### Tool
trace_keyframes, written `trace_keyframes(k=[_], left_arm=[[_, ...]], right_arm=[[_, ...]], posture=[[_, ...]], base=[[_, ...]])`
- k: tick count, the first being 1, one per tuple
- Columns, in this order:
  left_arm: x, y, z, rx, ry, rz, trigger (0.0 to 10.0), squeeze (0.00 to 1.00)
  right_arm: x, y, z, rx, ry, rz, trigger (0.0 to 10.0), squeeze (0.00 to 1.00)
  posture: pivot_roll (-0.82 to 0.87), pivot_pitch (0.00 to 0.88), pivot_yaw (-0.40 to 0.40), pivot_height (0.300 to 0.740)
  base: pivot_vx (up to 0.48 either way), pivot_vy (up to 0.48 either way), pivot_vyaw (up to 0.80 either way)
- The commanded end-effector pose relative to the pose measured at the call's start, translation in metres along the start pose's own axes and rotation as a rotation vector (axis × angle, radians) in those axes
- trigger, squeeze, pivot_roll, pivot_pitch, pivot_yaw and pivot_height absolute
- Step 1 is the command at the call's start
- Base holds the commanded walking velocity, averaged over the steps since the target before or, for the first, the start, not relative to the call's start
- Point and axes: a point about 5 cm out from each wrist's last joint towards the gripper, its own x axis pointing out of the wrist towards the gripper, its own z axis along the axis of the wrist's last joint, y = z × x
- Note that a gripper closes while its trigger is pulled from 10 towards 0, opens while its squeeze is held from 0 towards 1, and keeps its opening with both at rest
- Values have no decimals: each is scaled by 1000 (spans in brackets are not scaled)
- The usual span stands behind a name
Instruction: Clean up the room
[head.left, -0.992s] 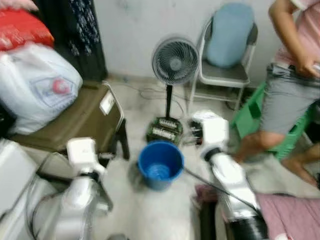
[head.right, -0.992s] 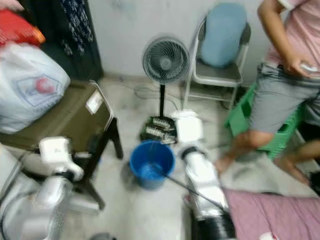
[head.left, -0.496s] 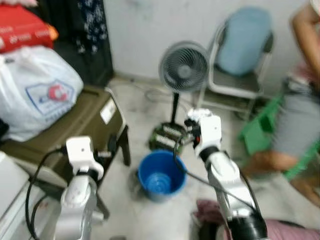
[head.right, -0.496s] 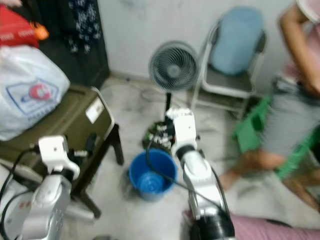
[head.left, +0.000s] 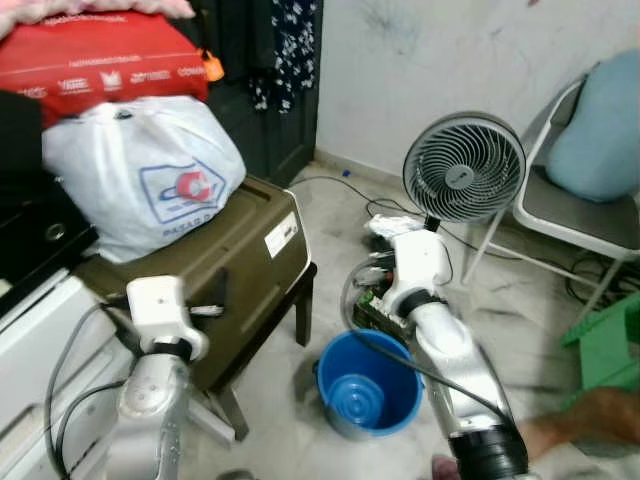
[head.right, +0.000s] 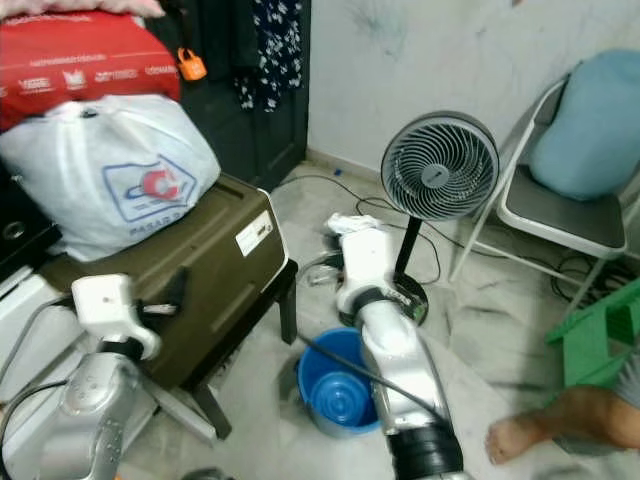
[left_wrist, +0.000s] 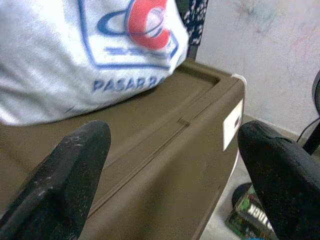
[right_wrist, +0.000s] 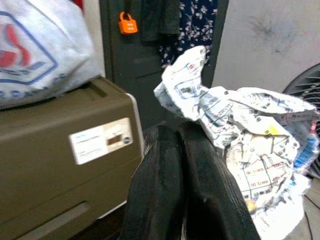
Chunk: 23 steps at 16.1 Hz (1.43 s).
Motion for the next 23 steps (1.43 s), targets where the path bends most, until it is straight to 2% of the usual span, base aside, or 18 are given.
trace_keyframes(k=[1, 4, 17, 23], left_arm=[[2, -13, 1, -16, -4, -34, 10000, 0], [3, -13, 0, -9, 7, -35, 10000, 0], [4, -19, 3, -27, -6, -103, 10000, 0], [3, -19, 3, -27, -6, -114, 10000, 0]], right_arm=[[-4, -16, -2, -12, 9, -51, 10000, 0], [-3, -17, -4, 13, 28, -68, 10000, 0], [-2, -19, -5, 7, 38, -84, 10000, 0], [-2, -18, -5, 13, 34, -80, 10000, 0]], posture=[[0, 20, -46, 740], [1, 17, -47, 740], [-5, 24, -44, 740], [-4, 25, -41, 740]], base=[[0, 0, 0], [0, 0, 0], [0, 0, -800], [291, 0, -774]])
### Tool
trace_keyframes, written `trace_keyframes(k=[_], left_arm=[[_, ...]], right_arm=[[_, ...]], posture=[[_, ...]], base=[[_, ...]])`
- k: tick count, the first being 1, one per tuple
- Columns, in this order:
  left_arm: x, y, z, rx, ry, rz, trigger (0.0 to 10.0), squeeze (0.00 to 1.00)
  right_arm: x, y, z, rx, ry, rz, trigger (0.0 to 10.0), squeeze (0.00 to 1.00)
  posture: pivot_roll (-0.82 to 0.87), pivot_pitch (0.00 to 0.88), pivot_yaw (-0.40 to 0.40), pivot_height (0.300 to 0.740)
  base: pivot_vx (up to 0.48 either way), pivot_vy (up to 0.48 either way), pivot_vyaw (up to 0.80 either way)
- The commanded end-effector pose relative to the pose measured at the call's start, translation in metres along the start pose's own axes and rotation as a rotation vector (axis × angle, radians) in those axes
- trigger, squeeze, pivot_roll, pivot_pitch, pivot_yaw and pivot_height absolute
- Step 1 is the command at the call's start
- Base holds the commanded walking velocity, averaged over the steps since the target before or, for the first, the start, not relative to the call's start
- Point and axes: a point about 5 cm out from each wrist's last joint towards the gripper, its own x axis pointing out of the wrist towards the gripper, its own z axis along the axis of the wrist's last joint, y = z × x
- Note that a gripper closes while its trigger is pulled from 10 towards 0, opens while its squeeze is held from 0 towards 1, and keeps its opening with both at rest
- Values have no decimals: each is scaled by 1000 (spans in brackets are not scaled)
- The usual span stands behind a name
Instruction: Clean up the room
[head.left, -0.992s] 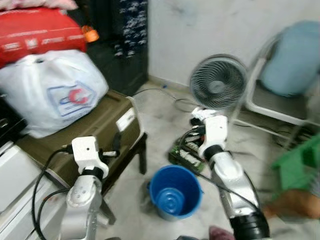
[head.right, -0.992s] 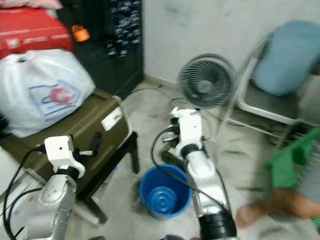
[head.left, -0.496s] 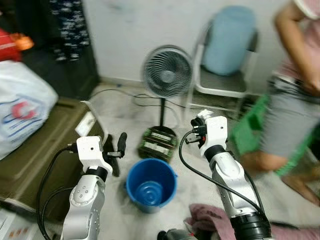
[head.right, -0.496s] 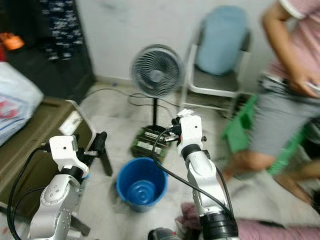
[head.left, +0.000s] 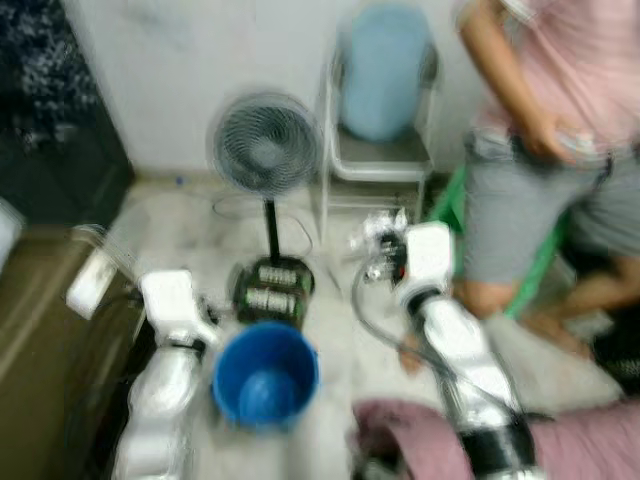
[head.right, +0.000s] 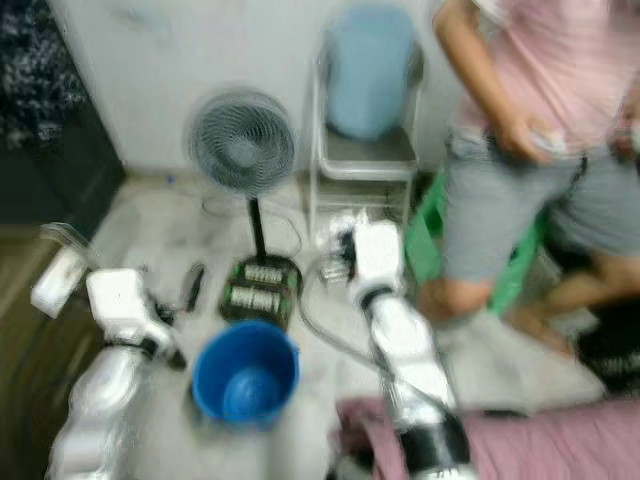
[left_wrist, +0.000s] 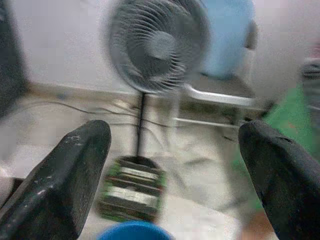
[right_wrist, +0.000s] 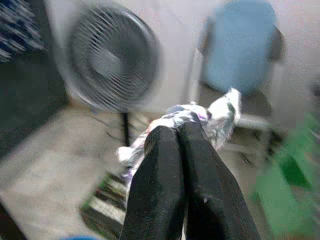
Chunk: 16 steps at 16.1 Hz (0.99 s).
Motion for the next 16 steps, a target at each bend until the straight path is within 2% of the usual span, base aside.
trace_keyframes(k=[1, 9, 13, 16], left_arm=[[1, 8, 9, 30, -27, 18, 10000, 0], [0, 12, 7, 53, -16, 87, 10000, 0], [1, 14, 5, 30, 1, 112, 10000, 0], [1, 13, 4, 25, 5, 103, 10000, 0]], right_arm=[[5, 4, 11, 10, -41, 10, 10000, 0], [6, 9, 14, 20, -63, 33, 10000, 0], [6, 9, 14, 15, -63, 39, 10000, 0], [6, 10, 14, 16, -64, 42, 10000, 0]], posture=[[-4, 24, -41, 740], [6, 18, -46, 740], [8, 18, -49, 740], [8, 15, -49, 740]], base=[[281, 0, -444], [30, 0, 0], [0, 0, 0], [0, 358, 0]])
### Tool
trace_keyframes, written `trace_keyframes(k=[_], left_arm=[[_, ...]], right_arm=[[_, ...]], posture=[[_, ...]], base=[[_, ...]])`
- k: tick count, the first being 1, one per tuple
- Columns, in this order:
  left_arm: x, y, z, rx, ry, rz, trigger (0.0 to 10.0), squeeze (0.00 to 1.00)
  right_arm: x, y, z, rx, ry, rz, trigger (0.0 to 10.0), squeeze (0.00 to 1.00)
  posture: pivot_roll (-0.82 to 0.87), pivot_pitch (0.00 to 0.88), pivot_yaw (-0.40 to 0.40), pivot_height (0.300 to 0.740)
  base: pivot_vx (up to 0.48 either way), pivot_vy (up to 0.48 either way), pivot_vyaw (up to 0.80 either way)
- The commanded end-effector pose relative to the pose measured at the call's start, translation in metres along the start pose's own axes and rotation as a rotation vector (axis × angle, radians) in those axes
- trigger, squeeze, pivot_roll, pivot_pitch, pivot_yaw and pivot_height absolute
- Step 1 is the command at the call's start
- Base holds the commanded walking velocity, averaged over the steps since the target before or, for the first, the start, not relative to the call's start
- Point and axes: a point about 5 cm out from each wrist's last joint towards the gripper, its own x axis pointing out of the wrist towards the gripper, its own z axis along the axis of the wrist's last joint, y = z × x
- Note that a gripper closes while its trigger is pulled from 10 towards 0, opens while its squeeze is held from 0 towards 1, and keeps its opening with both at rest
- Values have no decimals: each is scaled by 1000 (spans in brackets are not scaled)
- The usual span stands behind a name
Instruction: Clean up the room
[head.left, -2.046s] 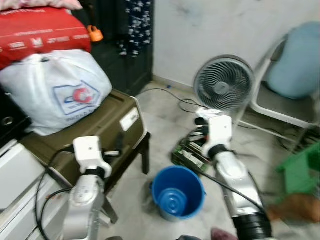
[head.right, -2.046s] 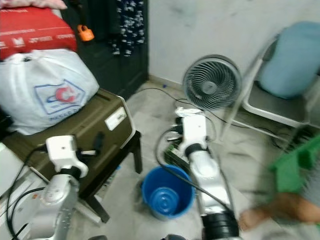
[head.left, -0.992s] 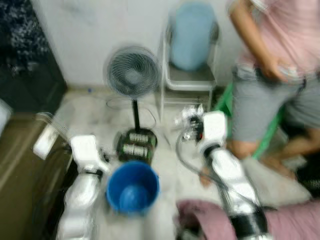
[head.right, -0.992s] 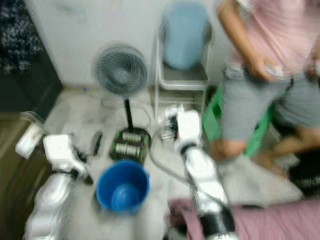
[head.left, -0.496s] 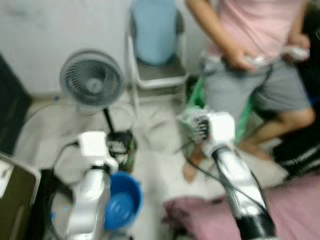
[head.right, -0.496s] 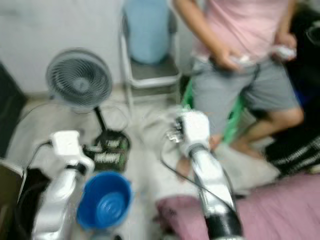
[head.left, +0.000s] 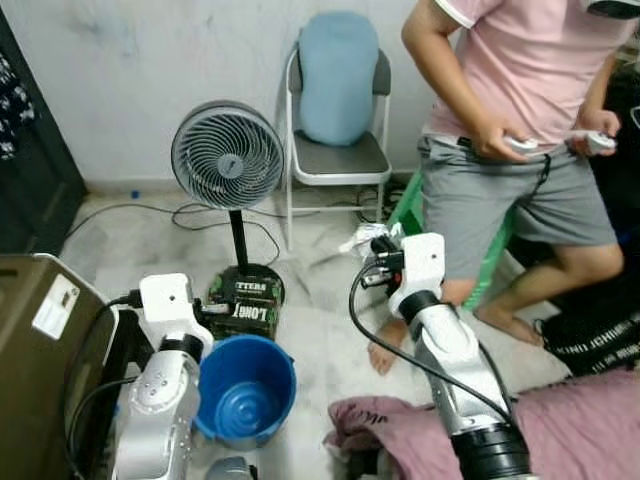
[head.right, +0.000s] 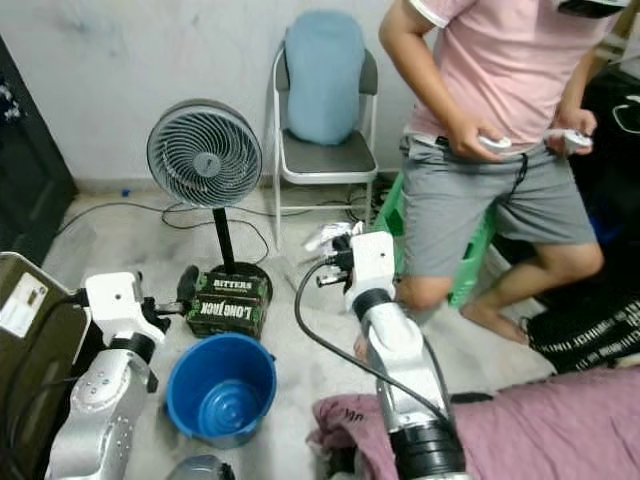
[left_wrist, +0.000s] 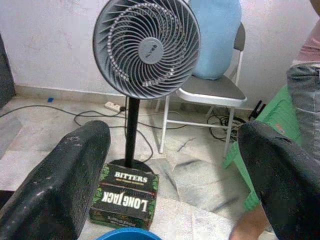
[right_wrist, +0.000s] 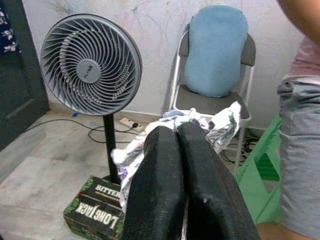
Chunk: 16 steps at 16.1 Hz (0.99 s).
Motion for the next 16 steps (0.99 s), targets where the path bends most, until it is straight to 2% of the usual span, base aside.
trace_keyframes(k=[1, 3, 12, 16], left_arm=[[2, -4, 1, -4, 3, -10, 10000, 0], [3, -4, 1, -2, -1, -11, 10000, 0], [4, -3, 3, 10, -15, 4, 10000, 0], [4, -3, 4, 10, -20, 2, 10000, 0]], right_arm=[[1, -2, 4, -6, -18, -5, 10000, 0], [2, -1, 5, -6, -18, -4, 10000, 0], [1, 2, 6, -13, -33, 24, 10000, 0], [1, 3, 6, -13, -37, 32, 10000, 0]], posture=[[9, 14, -47, 740], [8, 12, -48, 740], [7, 17, -47, 740], [7, 16, -48, 740]], base=[[0, 428, 0], [-120, 388, 0], [0, 0, 0], [0, 0, 722]])
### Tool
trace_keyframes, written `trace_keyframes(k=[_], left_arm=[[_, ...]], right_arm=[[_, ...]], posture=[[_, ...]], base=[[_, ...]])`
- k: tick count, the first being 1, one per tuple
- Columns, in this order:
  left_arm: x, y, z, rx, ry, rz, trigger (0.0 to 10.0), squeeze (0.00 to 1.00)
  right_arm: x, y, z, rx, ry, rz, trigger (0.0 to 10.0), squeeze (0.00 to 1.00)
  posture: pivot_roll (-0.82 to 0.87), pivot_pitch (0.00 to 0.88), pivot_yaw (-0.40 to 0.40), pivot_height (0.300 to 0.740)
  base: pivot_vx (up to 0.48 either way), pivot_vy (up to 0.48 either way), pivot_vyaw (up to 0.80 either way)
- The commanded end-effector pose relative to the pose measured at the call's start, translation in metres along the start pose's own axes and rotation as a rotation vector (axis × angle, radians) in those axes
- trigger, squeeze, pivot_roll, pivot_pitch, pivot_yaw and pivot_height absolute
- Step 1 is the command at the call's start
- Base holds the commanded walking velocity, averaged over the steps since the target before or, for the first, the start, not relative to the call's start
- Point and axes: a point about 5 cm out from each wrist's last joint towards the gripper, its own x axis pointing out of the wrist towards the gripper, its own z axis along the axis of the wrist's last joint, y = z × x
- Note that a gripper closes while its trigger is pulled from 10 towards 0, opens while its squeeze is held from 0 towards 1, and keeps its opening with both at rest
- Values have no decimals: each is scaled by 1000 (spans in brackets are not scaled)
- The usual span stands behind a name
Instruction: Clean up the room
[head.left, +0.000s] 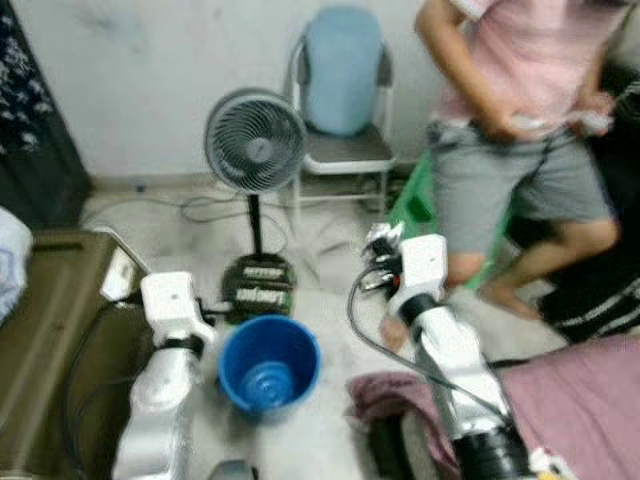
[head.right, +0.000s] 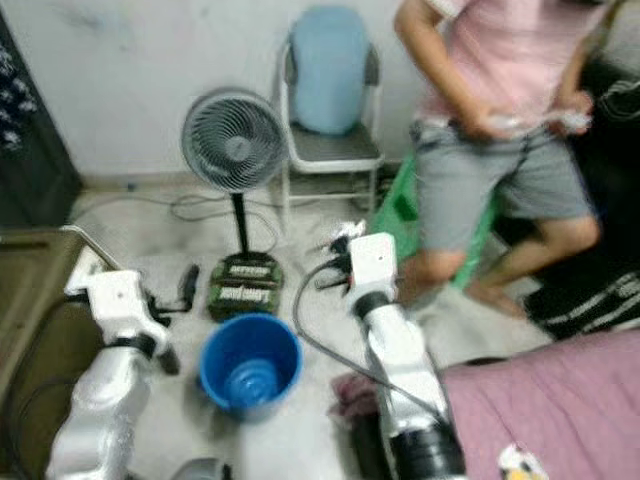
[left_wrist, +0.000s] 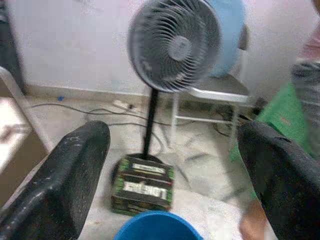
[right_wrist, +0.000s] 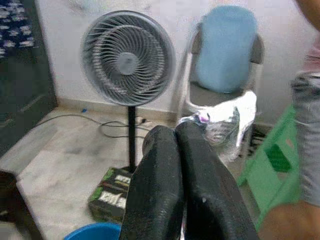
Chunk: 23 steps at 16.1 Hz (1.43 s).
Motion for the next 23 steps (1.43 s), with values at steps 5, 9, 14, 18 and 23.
trace_keyframes(k=[5, 9, 14, 18, 23], left_arm=[[1, -4, 2, -1, -16, -11, 10000, 0], [1, -4, 3, 1, -21, -12, 10000, 0], [1, -6, 5, -10, -37, -37, 10000, 0], [2, -7, 4, -12, -37, -35, 10000, 0], [2, -6, 4, -13, -35, -31, 10000, 0]], right_arm=[[1, -3, 7, -5, -27, 1, 10000, 0], [0, -2, 6, -2, -27, 5, 10000, 0], [1, -3, 7, -16, -27, 10, 10000, 0], [2, -1, 7, -9, -28, 28, 10000, 0], [2, -3, 6, -11, -21, 15, 10000, 0]], posture=[[7, 17, -47, 740], [8, 17, -46, 740], [8, 15, -53, 740], [6, 9, -55, 740], [6, 10, -57, 740]], base=[[0, 0, 297], [0, 0, 562], [49, 0, 0], [260, 0, 355], [152, 0, 435]])
